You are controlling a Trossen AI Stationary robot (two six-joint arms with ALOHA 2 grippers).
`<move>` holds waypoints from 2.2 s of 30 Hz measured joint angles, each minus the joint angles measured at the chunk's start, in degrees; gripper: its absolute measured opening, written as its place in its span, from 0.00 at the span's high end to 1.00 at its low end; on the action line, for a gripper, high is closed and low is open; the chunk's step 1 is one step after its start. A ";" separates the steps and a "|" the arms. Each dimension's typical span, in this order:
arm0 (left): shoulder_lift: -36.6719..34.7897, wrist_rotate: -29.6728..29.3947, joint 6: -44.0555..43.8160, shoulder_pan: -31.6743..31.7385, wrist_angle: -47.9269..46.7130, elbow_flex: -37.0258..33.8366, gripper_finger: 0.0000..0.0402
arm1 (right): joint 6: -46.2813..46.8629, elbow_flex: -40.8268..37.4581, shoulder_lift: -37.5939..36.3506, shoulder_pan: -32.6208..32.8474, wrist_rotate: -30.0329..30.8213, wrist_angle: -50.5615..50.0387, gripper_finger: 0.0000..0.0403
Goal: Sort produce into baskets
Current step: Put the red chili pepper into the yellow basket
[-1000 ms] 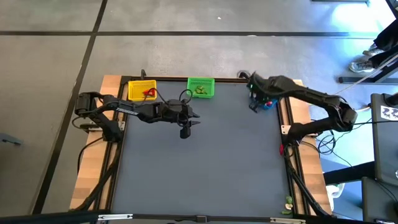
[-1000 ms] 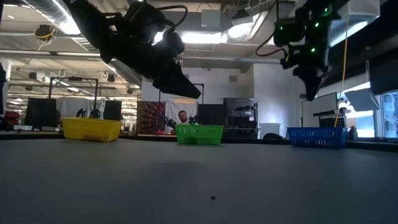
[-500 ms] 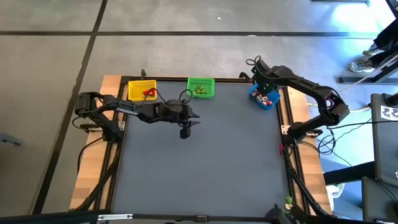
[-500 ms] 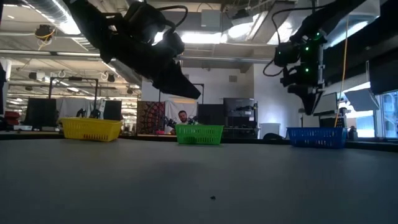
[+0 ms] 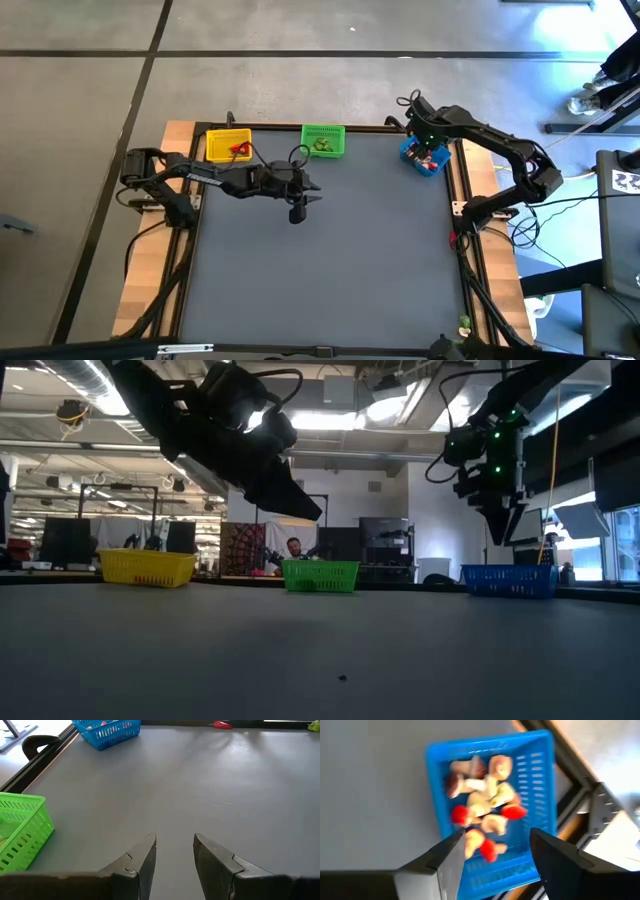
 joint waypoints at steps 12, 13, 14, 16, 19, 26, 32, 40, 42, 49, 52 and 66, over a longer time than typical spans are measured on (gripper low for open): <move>0.00 0.00 0.42 0.00 0.00 0.00 0.68 | 4.08 0.02 -4.61 14.75 -9.65 -6.98 0.50; 0.00 0.00 0.41 0.00 0.00 0.00 0.68 | 4.41 0.02 -4.61 16.03 -9.76 -8.24 0.50; 0.00 0.00 0.43 0.00 0.00 0.00 0.68 | 4.66 0.02 -4.61 17.34 -9.87 -9.46 0.50; 0.00 0.00 0.46 0.00 0.00 0.00 0.68 | 5.93 0.02 -4.61 19.88 -10.09 -11.81 0.50; 0.00 0.00 0.67 0.00 0.02 0.00 0.68 | 8.32 0.02 -4.61 23.10 -10.17 -15.79 0.50; -0.01 -0.01 1.71 0.00 0.03 0.00 0.68 | 10.92 0.02 -4.61 31.05 -11.18 -21.00 0.50; -0.02 0.00 1.31 0.00 0.02 0.00 0.68 | 14.98 0.02 -4.56 37.33 -11.19 -22.83 0.50; -0.02 0.00 0.62 0.00 -0.13 0.00 0.68 | 19.57 0.00 -4.08 45.15 -13.11 -25.83 0.50; -0.02 -0.02 -0.01 0.00 -0.06 0.00 0.68 | 22.12 0.00 -4.08 46.56 -13.23 -26.30 0.50; -0.02 -0.01 -0.56 -0.02 0.07 0.00 0.68 | 26.74 -0.89 -3.09 50.82 -19.56 -27.69 0.50; -0.02 0.00 -1.78 -0.02 0.07 0.00 0.68 | 27.13 -3.96 -2.45 52.42 -24.35 -27.60 0.50; -0.02 0.00 -3.24 -0.02 0.04 0.00 0.68 | 27.97 -9.49 7.44 56.73 -29.46 -23.93 0.50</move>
